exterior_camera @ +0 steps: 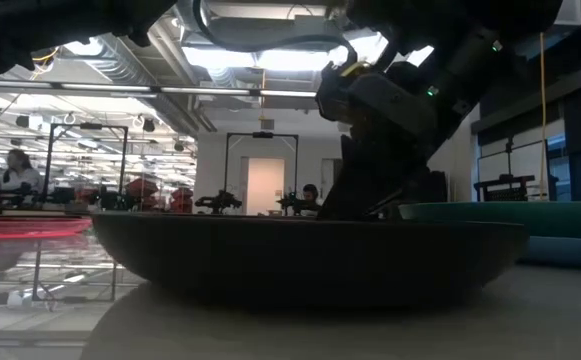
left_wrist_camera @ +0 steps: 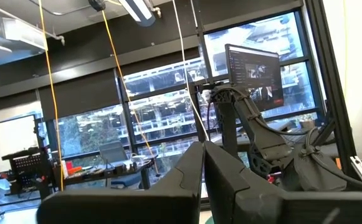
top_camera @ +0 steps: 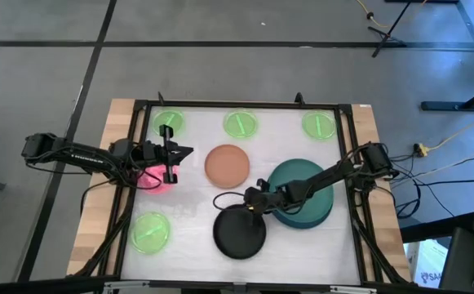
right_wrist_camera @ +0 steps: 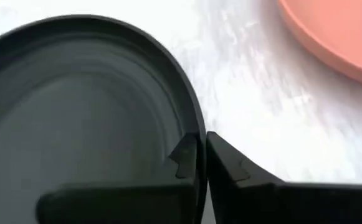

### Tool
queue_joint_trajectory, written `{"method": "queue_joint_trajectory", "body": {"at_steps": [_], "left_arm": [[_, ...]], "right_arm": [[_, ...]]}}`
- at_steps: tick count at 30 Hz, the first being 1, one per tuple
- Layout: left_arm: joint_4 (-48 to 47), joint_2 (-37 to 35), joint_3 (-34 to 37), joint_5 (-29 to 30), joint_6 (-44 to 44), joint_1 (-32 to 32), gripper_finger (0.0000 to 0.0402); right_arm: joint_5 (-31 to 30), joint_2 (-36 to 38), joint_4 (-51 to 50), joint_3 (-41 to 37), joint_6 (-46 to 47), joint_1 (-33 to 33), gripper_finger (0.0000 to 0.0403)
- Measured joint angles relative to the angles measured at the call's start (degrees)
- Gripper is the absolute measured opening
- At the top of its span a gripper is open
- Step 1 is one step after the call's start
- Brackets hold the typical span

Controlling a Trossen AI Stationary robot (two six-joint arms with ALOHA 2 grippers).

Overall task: Stack plastic plates
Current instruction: Stack the black plate on top of the green plate

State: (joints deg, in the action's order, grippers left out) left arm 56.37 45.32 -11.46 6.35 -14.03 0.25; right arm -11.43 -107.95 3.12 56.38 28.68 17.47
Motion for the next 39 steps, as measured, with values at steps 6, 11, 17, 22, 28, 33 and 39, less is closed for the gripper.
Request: {"method": "queue_joint_trajectory", "body": {"at_steps": [6, 11, 17, 22, 28, 33, 39], "left_arm": [[-0.08, 0.00, 0.00, -0.01, 0.19, 0.00, 0.0009], [-0.10, 0.00, 0.00, 0.00, 0.17, -0.02, 0.0009], [-0.19, 0.00, 0.00, -0.02, 0.19, 0.00, 0.0009], [-0.21, 0.00, 0.00, 0.00, 0.35, 0.00, 0.0009], [-0.17, 0.00, 0.00, -0.01, 0.34, -0.01, 0.0009], [-0.19, 0.00, 0.00, 0.00, 0.34, -0.02, 0.0009], [-0.16, 0.00, 0.00, 0.00, 0.34, -0.02, 0.0009]], "right_arm": [[-2.48, 0.01, -0.18, 0.00, -0.91, 0.00, 0.0020], [-2.57, 0.19, 0.28, 0.00, -3.48, -0.02, 0.0007], [-2.87, 3.36, -0.35, 0.00, -5.23, 0.13, 0.0002], [-3.56, 9.38, -4.18, 0.00, -6.88, 0.13, 0.0002], [-7.17, 19.07, -15.50, 0.00, -7.25, 0.13, 0.0001], [-7.61, 27.49, -27.25, 0.00, -7.12, 0.13, 0.0001], [-11.22, 37.91, -42.19, 0.00, -3.77, 0.17, 0.0001]]}}
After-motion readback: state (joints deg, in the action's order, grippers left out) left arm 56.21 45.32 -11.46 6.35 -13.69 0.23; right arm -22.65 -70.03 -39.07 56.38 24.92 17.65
